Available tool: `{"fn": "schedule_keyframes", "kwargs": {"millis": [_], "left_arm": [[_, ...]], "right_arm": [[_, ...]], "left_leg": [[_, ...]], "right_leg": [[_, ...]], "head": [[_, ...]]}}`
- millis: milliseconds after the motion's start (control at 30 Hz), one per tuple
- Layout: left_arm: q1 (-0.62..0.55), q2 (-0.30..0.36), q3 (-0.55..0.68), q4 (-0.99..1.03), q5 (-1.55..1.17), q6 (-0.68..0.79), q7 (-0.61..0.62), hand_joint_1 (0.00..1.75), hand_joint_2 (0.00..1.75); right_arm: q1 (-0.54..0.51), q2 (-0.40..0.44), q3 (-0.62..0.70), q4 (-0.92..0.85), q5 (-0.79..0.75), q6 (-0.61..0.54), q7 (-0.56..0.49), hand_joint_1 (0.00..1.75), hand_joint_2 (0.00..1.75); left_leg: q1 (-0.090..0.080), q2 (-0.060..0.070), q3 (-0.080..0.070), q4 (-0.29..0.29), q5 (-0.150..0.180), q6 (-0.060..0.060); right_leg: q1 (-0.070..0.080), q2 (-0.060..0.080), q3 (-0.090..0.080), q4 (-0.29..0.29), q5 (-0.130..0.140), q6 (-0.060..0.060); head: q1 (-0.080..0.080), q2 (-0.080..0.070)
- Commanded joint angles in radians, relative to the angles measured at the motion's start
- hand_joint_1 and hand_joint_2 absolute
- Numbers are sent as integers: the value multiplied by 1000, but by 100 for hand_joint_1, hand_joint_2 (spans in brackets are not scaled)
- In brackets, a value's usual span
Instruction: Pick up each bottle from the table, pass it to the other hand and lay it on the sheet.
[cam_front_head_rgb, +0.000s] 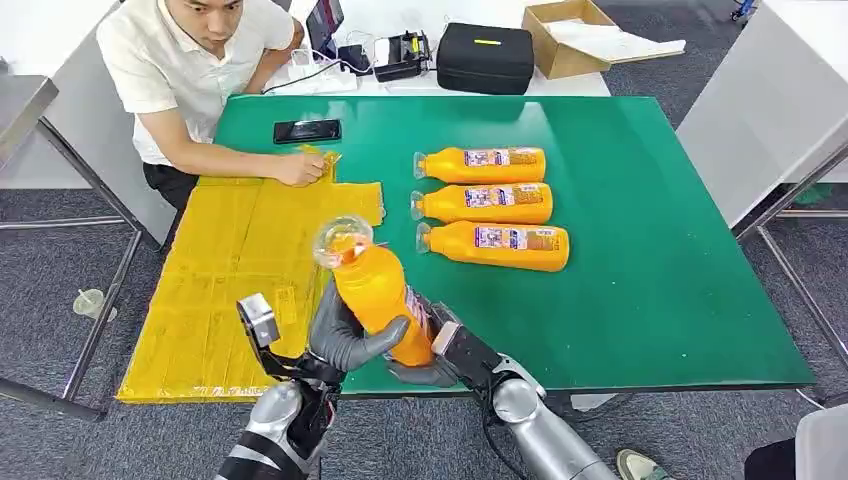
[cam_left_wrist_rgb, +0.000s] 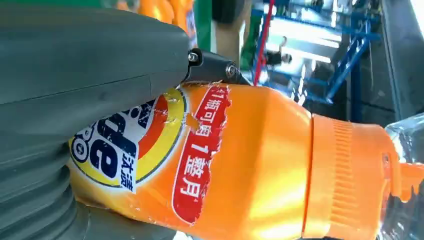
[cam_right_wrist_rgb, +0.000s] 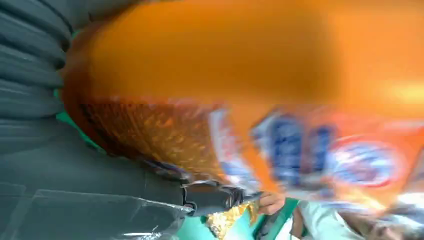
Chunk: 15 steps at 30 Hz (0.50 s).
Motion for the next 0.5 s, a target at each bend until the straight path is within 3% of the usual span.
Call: {"fn": "schedule_keyframes", "kwargs": {"millis": [33,100,267,433,500], "left_arm": [[15,-5,19,-5,103,-60,62,175,175],[30,10,26,-42,44,7,43,175,175],[32,15,27,-60,16,23,41,175,175],[96,34,55,-202,-226,162,45,175,175],[108,32,63,-220,-235,162,50,175,175]], "right_arm": [[-42,12,-17,127,-12,-34,-4,0,175],[-4,23,-59,98,29,-101,-10,0,175],[9,27,-72,77,48,-119,-9,0,175],[84,93,-269,-70,215,-294,33,0,175],[90,96,-289,-95,228,-282,41,0,175]], "left_leg": [[0,2,5,0,-2,0],[1,2,5,0,-3,0],[0,1,4,-1,-2,0],[0,2,3,0,-2,0],[0,3,2,0,-2,0]], "right_leg": [[1,1,5,0,-2,-4],[2,1,5,-1,-2,-4],[1,0,4,-1,-1,-3],[1,0,3,0,-2,-3],[0,2,2,0,-1,-3]], "head": [[0,0],[0,0],[0,0],[0,0],[0,0]]}}
